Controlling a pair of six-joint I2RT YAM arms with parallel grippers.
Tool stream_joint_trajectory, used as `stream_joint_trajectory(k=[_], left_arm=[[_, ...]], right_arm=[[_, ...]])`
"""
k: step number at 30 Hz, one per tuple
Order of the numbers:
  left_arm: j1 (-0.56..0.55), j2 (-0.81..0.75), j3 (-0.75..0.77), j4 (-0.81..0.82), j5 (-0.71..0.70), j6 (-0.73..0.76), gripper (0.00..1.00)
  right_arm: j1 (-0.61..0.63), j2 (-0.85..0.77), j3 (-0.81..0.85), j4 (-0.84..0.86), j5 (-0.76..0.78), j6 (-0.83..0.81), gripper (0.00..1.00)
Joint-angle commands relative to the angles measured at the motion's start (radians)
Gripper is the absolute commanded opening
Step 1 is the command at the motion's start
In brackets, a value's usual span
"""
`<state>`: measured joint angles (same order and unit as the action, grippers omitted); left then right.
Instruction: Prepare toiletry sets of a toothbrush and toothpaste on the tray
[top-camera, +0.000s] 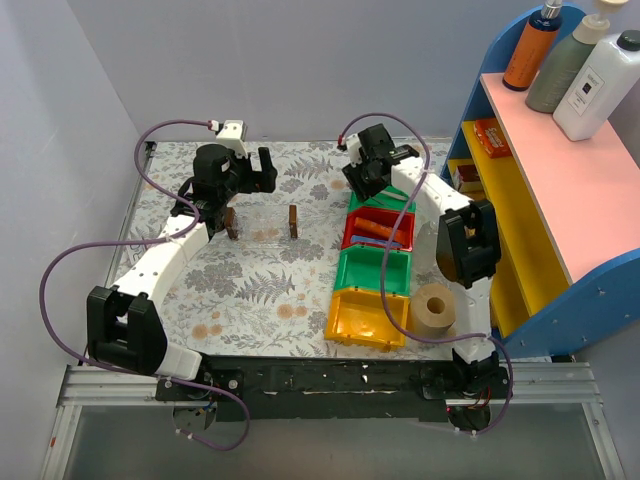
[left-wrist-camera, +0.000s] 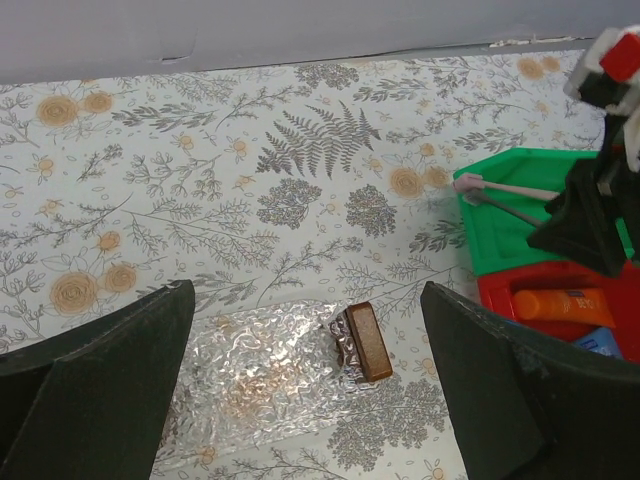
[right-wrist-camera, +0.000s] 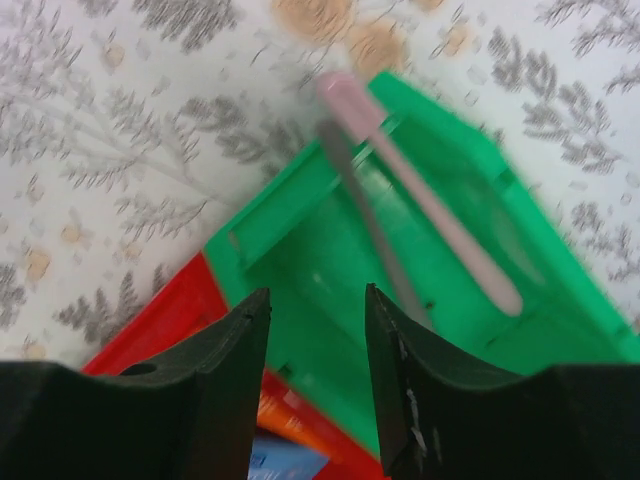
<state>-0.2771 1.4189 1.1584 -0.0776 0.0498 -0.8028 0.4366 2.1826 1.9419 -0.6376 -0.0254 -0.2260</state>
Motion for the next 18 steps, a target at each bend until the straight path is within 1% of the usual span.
stream_joint_trajectory(k=[1,2,4,7,9,11,13,18], left_arm=[[-0.013,-0.002,0.004,-0.001,-0.024,0.016,0.98],[-0.016,0.003,0.006,-0.002,-0.027,0.017,0.98],[-0.022,0.006,0.003,-0.004,-0.031,0.017,0.98],[-0.025,0.009,-0.002,0.002,-0.033,0.017,0.98],[-0.025,0.008,-0.003,0.006,-0.033,0.017,0.98],[-0.025,0.006,-0.005,0.009,-0.033,0.013,0.98],[-0.025,0.003,-0.008,0.010,-0.031,0.014,0.98],[-0.025,-0.009,-0.011,0.015,-0.037,0.014,0.98]], right_arm=[[0.125,-0.236,-0.171,0.035,0.151,0.031,0.53],[0.134,-0.275,-0.191,0.033,0.183,0.043,0.54],[0.143,-0.303,-0.222,0.004,0.205,0.060,0.54],[0.163,-0.328,-0.250,-0.056,0.170,0.065,0.55],[0.178,-0.336,-0.281,-0.086,0.177,0.073,0.55],[0.185,-0.324,-0.290,-0.109,0.127,0.092,0.55],[0.194,-0.311,-0.293,-0.112,0.110,0.128,0.55],[0.232,-0.233,-0.226,-0.163,0.162,0.168,0.56]])
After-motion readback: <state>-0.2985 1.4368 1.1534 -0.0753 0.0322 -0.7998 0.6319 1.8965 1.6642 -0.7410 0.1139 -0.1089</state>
